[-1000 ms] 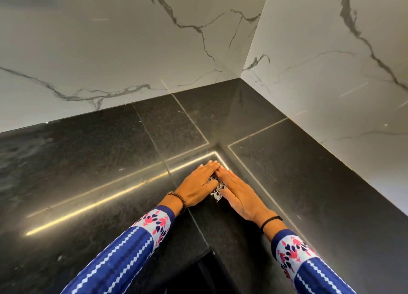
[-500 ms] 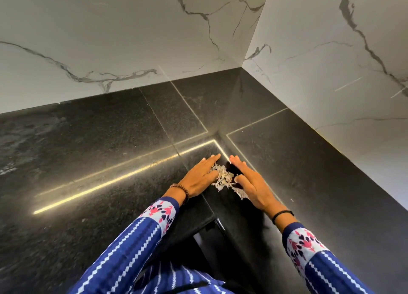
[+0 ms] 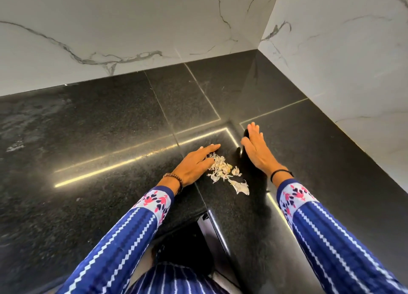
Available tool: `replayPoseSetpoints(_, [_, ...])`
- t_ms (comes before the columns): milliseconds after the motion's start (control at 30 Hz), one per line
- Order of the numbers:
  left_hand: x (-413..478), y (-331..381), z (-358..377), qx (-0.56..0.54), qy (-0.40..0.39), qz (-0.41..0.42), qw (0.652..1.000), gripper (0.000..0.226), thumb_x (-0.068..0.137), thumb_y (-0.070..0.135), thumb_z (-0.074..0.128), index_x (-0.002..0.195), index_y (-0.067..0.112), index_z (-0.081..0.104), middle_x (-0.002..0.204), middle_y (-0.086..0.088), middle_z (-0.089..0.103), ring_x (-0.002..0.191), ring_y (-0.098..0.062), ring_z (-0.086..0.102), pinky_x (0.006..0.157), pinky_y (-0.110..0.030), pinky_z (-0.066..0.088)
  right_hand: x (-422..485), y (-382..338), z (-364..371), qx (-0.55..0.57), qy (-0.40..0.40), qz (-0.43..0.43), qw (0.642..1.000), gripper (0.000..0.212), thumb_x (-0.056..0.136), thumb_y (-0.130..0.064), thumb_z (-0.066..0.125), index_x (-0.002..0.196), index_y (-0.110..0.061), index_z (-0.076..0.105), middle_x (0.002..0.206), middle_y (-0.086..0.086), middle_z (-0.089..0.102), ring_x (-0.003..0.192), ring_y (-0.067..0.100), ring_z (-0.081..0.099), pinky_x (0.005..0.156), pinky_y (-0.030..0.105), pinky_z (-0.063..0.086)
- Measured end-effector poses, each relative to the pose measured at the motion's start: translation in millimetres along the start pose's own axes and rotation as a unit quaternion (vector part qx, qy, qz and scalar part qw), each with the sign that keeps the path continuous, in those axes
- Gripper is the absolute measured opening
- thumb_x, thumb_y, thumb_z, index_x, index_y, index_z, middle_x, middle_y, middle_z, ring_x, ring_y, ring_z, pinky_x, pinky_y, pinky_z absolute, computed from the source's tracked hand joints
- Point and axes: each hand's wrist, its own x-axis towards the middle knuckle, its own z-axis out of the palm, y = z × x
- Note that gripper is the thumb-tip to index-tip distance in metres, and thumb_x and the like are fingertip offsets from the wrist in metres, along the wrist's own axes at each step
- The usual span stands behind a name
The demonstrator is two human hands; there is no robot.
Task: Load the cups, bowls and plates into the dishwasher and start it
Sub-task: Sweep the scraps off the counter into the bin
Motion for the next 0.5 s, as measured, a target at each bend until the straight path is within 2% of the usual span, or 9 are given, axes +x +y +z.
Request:
replayPoseSetpoints(100, [4,-3,6,-0.01,0.027,-0.015,0.999,0.05,0.098,0.027,0.04,0.148,0.036,0.038,0.158,0.005,0.031,0.15,-0.022,0.013,0.12,-0.041,0.013,33,3,-6,-0.012,0.008,0.012,1.0,0.064,0.107,-0.026,0.031,0.159,-0.001,0.003,0.167,0.014,-0.007,0.154,0.024,-0.012,0.125,0.04,-0.008])
replayPoseSetpoints(200, [6,-4,13,-0.029,0.058,-0.018,0.998,0.051,0.092,0.035,0.04,0.143,0.041,0.044,0.153,0.011,0.039,0.148,-0.022,0.023,0.121,-0.046,0.02,46,5,-7,-0.038,0.012,-0.004,0.999,0.061,0.107,-0.027,0.03,0.158,-0.001,0.009,0.167,0.015,0.0,0.155,0.025,-0.007,0.125,0.039,-0.005])
replayPoseSetpoints(333, [4,1,17,-0.041,0.076,-0.025,0.996,0.052,0.089,0.038,0.038,0.14,0.045,0.045,0.148,0.014,0.045,0.148,-0.02,0.024,0.119,-0.049,0.023,17,4,-7,-0.086,-0.027,-0.098,0.991,0.069,0.098,-0.039,0.024,0.159,-0.006,0.016,0.168,0.009,0.007,0.155,0.018,0.001,0.125,0.032,-0.003])
replayPoseSetpoints(433, [1,5,17,-0.041,0.079,-0.032,0.996,0.053,0.088,0.041,0.038,0.141,0.046,0.044,0.151,0.012,0.042,0.148,-0.021,0.023,0.119,-0.05,0.023,-21,1,-1,-0.083,-0.039,-0.155,0.984,0.069,0.097,-0.039,0.025,0.159,-0.011,0.018,0.167,0.004,0.013,0.154,0.013,0.006,0.121,0.021,-0.003])
replayPoseSetpoints(500, [-1,7,18,-0.035,0.069,-0.035,0.996,0.055,0.087,0.048,0.038,0.142,0.047,0.041,0.154,0.011,0.038,0.148,-0.021,0.022,0.119,-0.051,0.022,-44,-2,5,-0.071,-0.043,-0.17,0.982,0.068,0.098,-0.041,0.026,0.159,-0.012,0.02,0.166,0.001,0.015,0.153,0.009,0.006,0.122,0.019,-0.002])
